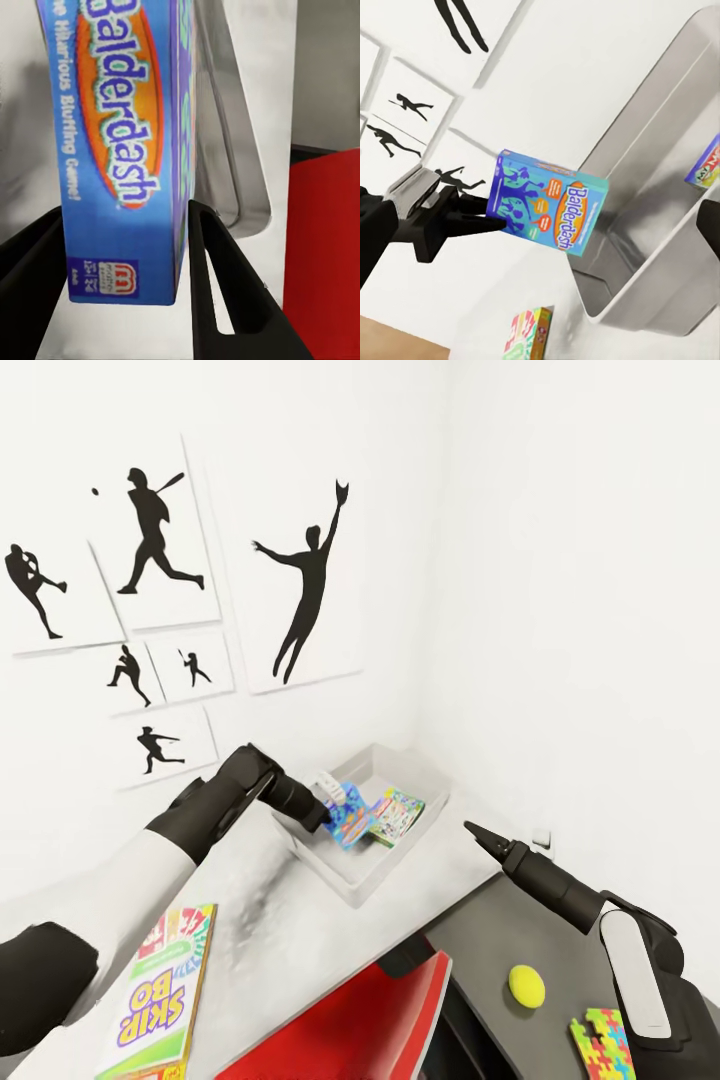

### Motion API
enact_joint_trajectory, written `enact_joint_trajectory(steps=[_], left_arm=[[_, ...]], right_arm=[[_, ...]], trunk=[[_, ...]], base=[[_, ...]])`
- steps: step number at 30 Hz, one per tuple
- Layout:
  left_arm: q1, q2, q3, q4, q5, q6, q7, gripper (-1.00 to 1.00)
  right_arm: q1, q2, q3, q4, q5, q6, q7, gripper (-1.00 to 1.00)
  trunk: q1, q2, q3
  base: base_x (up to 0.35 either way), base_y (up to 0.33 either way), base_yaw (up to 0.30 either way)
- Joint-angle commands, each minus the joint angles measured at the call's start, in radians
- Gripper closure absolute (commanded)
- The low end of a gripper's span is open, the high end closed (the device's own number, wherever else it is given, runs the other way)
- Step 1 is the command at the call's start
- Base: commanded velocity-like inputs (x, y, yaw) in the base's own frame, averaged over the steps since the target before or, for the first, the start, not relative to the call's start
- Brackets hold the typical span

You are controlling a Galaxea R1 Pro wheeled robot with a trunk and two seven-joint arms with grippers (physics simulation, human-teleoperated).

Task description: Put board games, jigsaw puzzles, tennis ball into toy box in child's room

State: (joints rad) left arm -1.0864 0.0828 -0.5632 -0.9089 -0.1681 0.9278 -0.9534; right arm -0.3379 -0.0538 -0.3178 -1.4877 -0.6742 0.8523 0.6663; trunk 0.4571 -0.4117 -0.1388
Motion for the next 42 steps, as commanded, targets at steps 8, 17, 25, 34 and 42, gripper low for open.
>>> enact_joint_trajectory(steps=[8,17,25,34,42], left_arm=[[-0.037,0.004,0.002,0.036,-0.005,-0.013,-0.102,1.0],[-0.044,0.003,0.003,0.09,-0.005,-0.057,-0.154,1.0],[-0.044,0.003,0.003,0.095,-0.005,-0.059,-0.156,1.0],[-0.044,0.001,0.003,0.096,-0.006,-0.058,-0.162,1.0],[-0.075,-0.003,0.004,0.096,-0.007,-0.05,-0.163,1.0]], right_arm=[[-0.001,0.0,-0.001,0.0,-0.001,0.006,0.002,-1.0],[-0.001,0.0,-0.001,0.0,-0.001,0.006,0.002,-1.0],[-0.001,0.0,-0.001,0.0,-0.001,0.006,0.002,-1.0],[-0.001,0.0,-0.001,0.0,-0.001,0.006,0.002,-1.0],[0.013,0.0,-0.002,-0.002,-0.001,0.006,0.002,-1.0]], trunk=[[0.001,-0.002,-0.015],[0.001,-0.002,-0.03],[0.001,-0.002,-0.043],[0.001,-0.002,-0.058],[0.001,-0.002,-0.071]], base=[[0.0,0.0,0.0],[0.0,0.0,0.0],[0.0,0.0,0.0],[0.0,0.0,0.0],[0.0,0.0,0.0]])
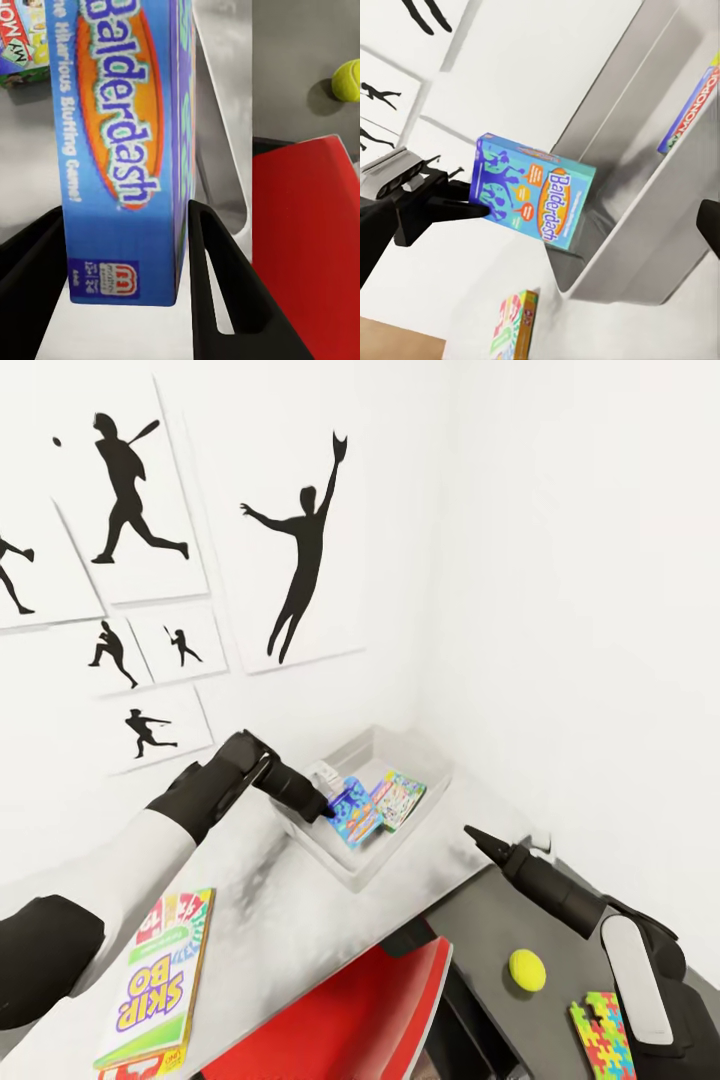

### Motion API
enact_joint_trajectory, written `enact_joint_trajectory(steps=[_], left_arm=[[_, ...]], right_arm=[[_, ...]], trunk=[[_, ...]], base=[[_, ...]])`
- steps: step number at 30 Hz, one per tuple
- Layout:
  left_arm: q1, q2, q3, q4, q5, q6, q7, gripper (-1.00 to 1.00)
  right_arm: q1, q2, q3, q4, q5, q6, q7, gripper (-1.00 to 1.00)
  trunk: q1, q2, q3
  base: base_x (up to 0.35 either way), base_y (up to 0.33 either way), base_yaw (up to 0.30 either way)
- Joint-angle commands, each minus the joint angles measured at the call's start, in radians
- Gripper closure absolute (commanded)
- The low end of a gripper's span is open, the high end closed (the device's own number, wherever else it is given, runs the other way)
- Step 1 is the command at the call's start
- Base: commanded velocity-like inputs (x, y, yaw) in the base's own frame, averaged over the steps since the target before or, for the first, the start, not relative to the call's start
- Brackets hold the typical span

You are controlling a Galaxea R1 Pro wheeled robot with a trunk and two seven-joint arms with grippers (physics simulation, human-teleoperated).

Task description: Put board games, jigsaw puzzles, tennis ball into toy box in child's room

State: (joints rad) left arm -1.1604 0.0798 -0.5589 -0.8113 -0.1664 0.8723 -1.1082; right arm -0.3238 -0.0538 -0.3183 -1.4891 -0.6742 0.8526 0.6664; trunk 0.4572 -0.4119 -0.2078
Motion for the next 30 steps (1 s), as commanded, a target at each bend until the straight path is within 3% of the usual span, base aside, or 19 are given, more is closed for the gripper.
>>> enact_joint_trajectory(steps=[1,9,15,18,24,30], left_arm=[[-0.003,0.0,0.0,0.002,-0.008,0.007,-0.008,1.0],[-0.043,-0.02,-0.001,0.091,-0.019,0.002,-0.005,1.0],[-0.048,-0.047,-0.001,0.105,-0.096,0.006,-0.006,1.0],[-0.049,-0.051,0.0,0.107,-0.106,0.008,-0.007,1.0],[-0.049,-0.054,0.0,0.107,-0.109,0.008,-0.007,1.0],[-0.049,-0.056,0.001,0.107,-0.111,0.008,-0.007,1.0]], right_arm=[[-0.001,0.0,-0.002,0.0,-0.001,0.006,0.002,-1.0],[0.0,0.001,-0.001,0.0,-0.001,0.006,0.002,-1.0],[0.005,0.0,-0.002,-0.014,-0.006,0.007,0.012,-1.0],[0.027,0.0,-0.011,-0.05,-0.01,0.017,0.072,-1.0],[0.046,0.002,-0.076,-0.065,-0.011,0.06,0.23,-1.0],[0.048,0.002,-0.086,-0.066,-0.01,0.062,0.263,-1.0]], trunk=[[0.001,-0.002,-0.004],[0.001,-0.002,-0.017],[0.001,-0.002,-0.027],[0.001,-0.002,-0.032],[0.001,-0.002,-0.041],[0.001,-0.002,-0.051]], base=[[0.0,0.0,0.0],[0.0,0.0,0.0],[0.0,0.0,0.0],[0.0,0.0,0.0],[0.0,0.0,0.0],[0.0,0.0,0.0]])
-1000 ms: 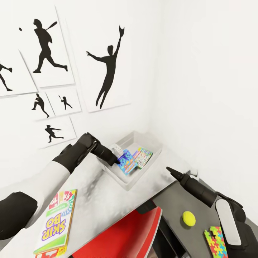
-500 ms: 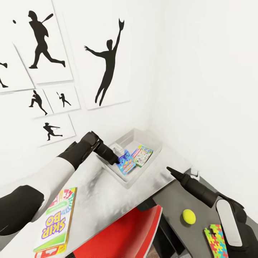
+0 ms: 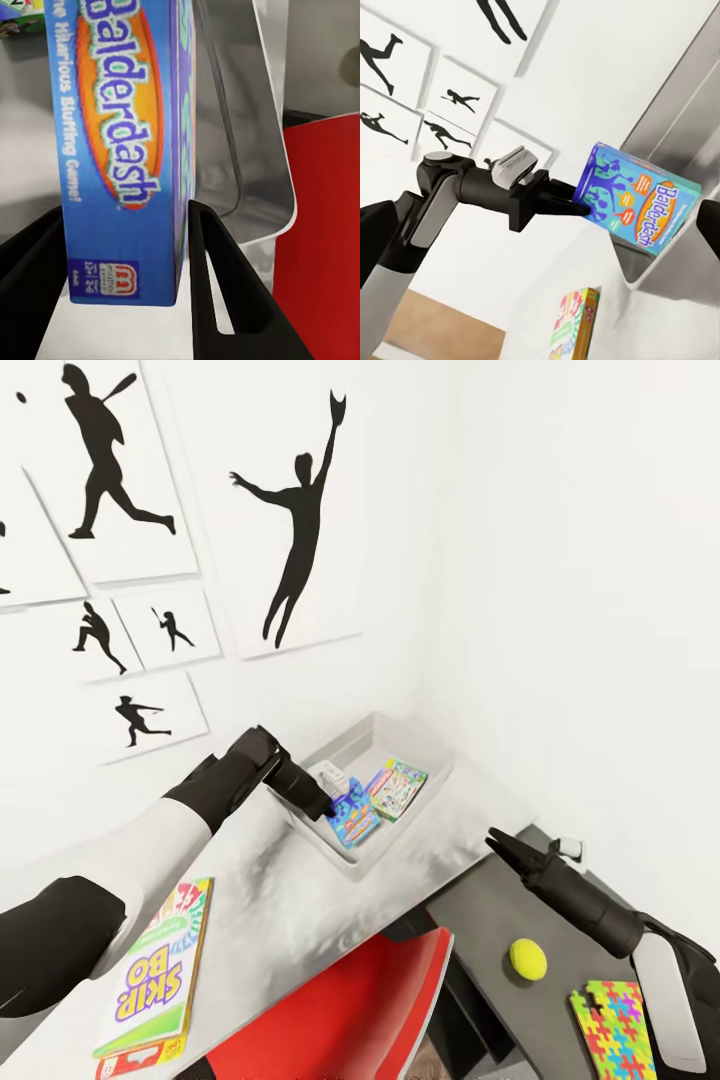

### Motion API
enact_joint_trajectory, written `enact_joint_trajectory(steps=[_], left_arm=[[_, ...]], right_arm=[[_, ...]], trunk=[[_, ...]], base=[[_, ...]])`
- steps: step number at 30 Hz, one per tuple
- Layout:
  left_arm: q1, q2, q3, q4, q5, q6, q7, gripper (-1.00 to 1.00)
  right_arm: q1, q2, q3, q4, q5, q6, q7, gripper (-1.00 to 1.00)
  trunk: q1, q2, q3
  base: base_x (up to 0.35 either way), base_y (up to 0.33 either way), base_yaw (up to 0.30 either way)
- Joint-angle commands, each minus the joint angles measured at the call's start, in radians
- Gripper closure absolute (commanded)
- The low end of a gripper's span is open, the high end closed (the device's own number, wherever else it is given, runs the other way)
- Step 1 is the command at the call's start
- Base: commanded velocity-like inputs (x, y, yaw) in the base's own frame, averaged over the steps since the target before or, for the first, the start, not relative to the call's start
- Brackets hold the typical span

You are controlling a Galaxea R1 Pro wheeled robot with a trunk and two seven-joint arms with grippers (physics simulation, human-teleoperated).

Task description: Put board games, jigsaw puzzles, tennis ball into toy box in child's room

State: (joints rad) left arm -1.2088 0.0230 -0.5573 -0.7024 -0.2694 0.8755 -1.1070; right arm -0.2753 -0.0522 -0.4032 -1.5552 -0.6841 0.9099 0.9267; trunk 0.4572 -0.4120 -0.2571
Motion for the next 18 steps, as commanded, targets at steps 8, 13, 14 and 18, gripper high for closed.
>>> enact_joint_trajectory(steps=[8,13,14,18], left_arm=[[-0.001,0.001,-0.002,-0.002,-0.008,0.005,-0.008,1.0],[-0.001,0.003,-0.003,-0.002,-0.008,0.006,-0.008,1.0],[-0.001,0.003,-0.003,-0.002,-0.008,0.006,-0.008,1.0],[-0.001,0.004,-0.003,-0.002,-0.008,0.006,-0.008,1.0]], right_arm=[[-0.001,0.0,-0.002,0.0,0.0,0.002,0.007,-1.0],[-0.001,0.001,-0.002,0.001,0.005,-0.001,0.006,-1.0],[-0.001,0.002,-0.002,0.001,0.005,-0.002,0.006,-1.0],[-0.001,0.002,-0.002,0.002,0.002,-0.003,0.009,-1.0]], trunk=[[0.0,-0.002,-0.009],[0.0,-0.002,-0.01],[0.0,-0.002,-0.01],[0.0,-0.002,-0.01]], base=[[0.0,0.0,0.0],[0.0,0.0,0.0],[0.0,0.0,0.0],[0.0,0.0,0.0]])
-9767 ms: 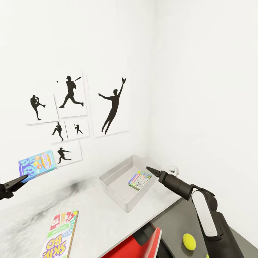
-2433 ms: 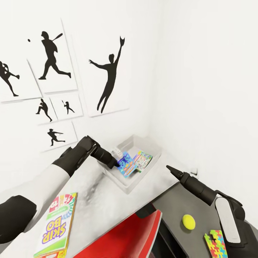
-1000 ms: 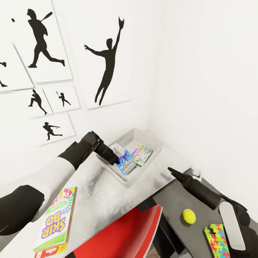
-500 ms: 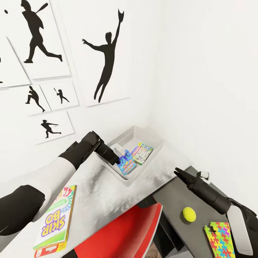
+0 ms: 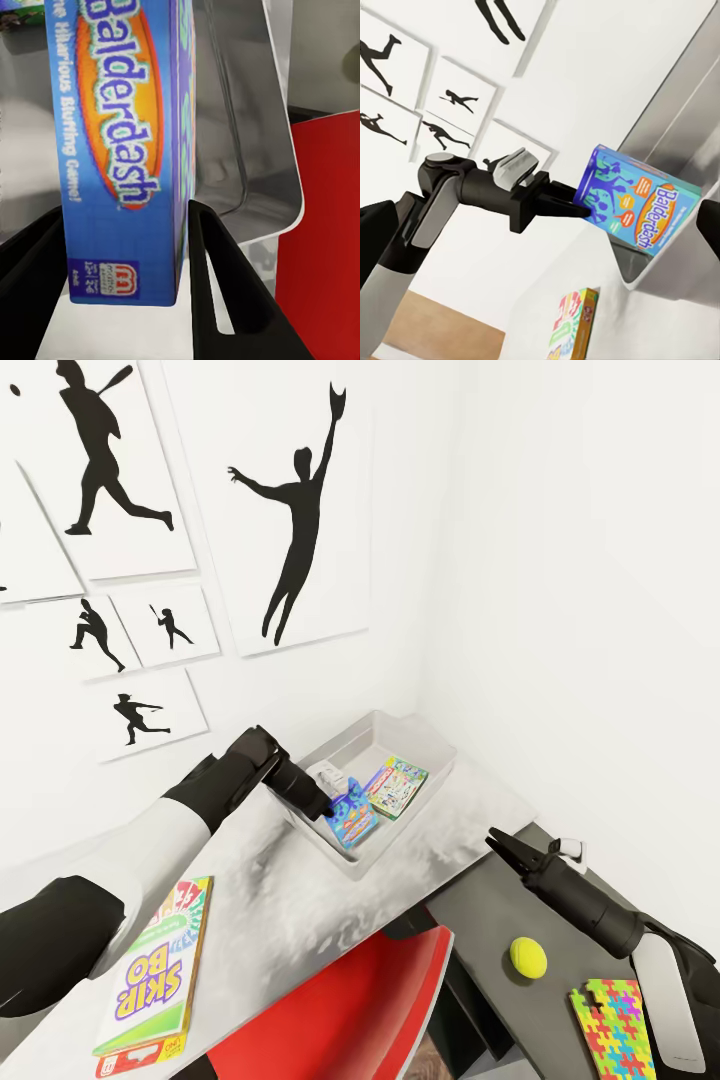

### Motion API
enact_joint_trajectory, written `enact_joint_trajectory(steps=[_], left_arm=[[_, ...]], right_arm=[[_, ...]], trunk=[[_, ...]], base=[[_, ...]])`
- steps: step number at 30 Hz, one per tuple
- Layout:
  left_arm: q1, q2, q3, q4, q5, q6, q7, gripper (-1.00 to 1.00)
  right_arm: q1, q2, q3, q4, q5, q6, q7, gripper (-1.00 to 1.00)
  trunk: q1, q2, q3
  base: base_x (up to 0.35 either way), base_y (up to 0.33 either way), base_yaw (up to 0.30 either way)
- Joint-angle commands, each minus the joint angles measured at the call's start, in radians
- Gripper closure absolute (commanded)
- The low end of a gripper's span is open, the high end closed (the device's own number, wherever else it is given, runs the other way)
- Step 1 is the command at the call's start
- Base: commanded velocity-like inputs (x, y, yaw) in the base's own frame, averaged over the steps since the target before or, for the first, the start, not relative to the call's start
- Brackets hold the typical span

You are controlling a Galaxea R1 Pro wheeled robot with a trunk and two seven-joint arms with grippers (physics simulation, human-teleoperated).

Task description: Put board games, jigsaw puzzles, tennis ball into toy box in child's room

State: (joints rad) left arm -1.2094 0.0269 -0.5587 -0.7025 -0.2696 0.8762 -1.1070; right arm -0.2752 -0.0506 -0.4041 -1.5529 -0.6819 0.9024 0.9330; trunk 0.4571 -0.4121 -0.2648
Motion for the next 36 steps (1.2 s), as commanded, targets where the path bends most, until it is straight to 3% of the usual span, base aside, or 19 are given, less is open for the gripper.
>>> enact_joint_trajectory(steps=[1,21,36], left_arm=[[-0.001,0.0,-0.001,-0.002,-0.008,0.005,-0.008,1.0],[-0.036,-0.001,0.003,0.062,-0.004,-0.001,-0.021,1.0],[-0.036,0.0,0.005,0.064,-0.001,-0.003,-0.069,1.0]], right_arm=[[-0.001,0.0,-0.001,0.0,0.0,0.004,0.002,-1.0],[-0.001,0.0,-0.001,-0.001,0.004,-0.001,0.0,-1.0],[-0.001,0.0,-0.001,-0.001,0.004,0.001,0.001,-1.0]], trunk=[[0.001,-0.002,-0.002],[0.001,-0.002,-0.003],[0.001,-0.002,-0.023]], base=[[0.0,0.0,0.0],[0.0,0.0,0.0],[0.0,0.0,0.0]])
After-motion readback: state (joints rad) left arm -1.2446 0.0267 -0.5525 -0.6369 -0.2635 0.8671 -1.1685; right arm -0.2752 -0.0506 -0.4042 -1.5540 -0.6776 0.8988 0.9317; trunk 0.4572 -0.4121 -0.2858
